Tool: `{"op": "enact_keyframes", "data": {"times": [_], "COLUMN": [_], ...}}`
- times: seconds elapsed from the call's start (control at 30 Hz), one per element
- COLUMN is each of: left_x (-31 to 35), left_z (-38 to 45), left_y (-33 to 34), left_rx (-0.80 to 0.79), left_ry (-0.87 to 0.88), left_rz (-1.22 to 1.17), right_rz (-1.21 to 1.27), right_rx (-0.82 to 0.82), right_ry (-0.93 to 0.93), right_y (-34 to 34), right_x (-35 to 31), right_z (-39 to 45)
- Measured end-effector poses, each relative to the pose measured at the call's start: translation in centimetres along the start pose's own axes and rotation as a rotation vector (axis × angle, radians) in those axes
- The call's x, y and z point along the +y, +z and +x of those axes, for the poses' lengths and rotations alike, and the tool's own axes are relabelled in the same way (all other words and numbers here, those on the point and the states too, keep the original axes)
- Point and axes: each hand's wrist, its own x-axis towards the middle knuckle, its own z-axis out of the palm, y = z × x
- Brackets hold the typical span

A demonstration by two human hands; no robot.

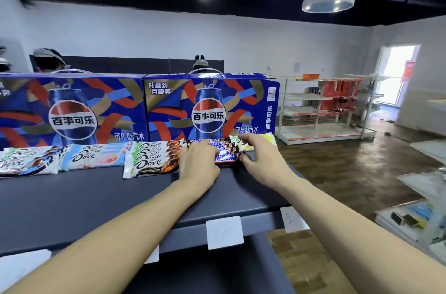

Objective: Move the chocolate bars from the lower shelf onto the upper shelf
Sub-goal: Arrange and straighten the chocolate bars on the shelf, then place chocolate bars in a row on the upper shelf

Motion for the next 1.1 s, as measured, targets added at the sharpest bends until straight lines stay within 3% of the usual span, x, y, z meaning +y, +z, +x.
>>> {"op": "enact_keyframes", "data": {"times": [0.37,0.53,0.8,0.93,1.1], "left_x": [-1.8,-2.9,-5.4,-7.3,-9.9], "left_z": [0.2,-2.1,-10.2,-16.5,-26.5], "left_y": [-1.6,-3.0,-7.1,-9.4,-10.7], "left_rx": [-0.065,0.019,-0.073,-0.029,-0.048], "left_ry": [0.021,0.097,0.124,0.083,0.006], "left_rz": [0.035,-0.019,-0.047,-0.089,-0.161], "right_rz": [-0.01,-0.04,-0.129,-0.201,-0.007], "right_rx": [0.016,-0.003,-0.082,-0.081,-0.099], "right_ry": [0.036,0.059,-0.026,-0.088,-0.129], "right_y": [0.9,1.4,2.3,2.3,4.0], "right_x": [-2.3,-4.4,-9.0,-12.3,-16.2], "right_z": [-1.4,-3.3,-7.9,-12.6,-20.9]}}
